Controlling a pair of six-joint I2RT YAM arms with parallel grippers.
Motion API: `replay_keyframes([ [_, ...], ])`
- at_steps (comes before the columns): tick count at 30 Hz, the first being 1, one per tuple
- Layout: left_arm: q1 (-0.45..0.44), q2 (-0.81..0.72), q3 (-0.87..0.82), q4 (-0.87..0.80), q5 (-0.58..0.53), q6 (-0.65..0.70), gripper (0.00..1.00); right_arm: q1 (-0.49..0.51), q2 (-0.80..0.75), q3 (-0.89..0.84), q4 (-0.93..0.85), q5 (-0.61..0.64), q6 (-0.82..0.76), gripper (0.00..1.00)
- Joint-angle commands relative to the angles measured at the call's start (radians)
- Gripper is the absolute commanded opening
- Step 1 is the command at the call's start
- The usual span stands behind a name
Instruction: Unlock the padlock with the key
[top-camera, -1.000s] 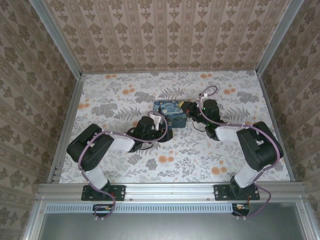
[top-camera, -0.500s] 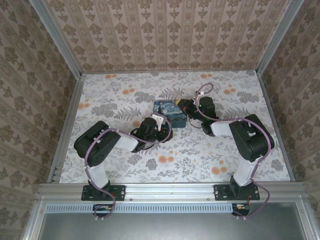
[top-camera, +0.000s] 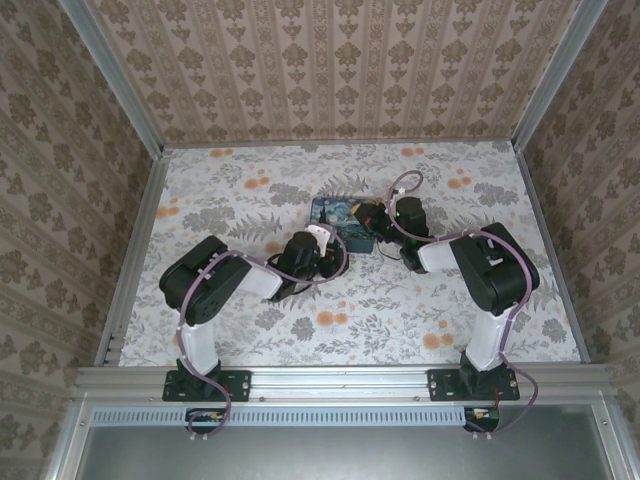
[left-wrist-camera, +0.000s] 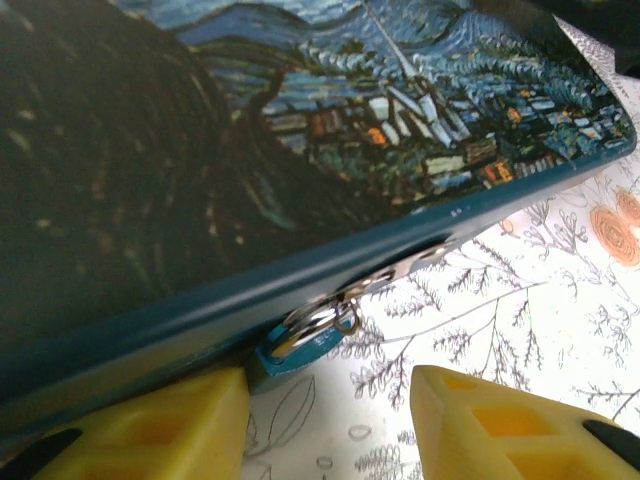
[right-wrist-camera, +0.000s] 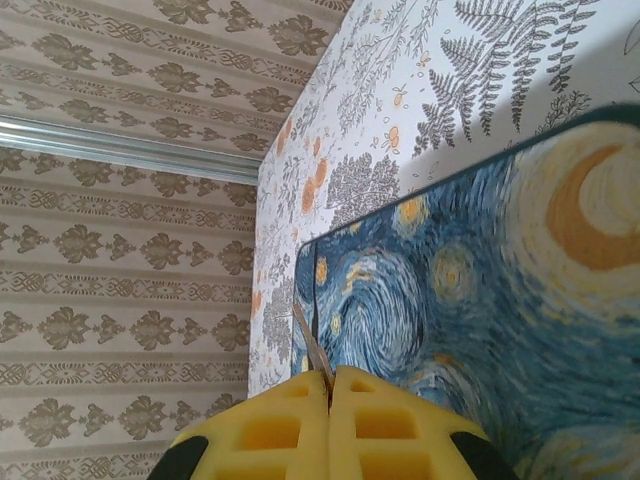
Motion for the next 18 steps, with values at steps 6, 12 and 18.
replay_keyframes([
  [6, -0.012, 0.034, 0.041, 0.057, 0.047, -0.022, 0.48, -0.003, 0.036, -0.004, 0.063, -0.008, 0.018, 0.0],
  [12, -0.004, 0.051, 0.041, 0.105, 0.067, -0.071, 0.48, -0.003, 0.051, -0.002, 0.071, -0.007, 0.029, 0.0],
  [18, 0.008, 0.074, 0.039, 0.155, 0.088, -0.129, 0.5, -0.003, 0.057, -0.002, 0.074, -0.007, 0.032, 0.0],
])
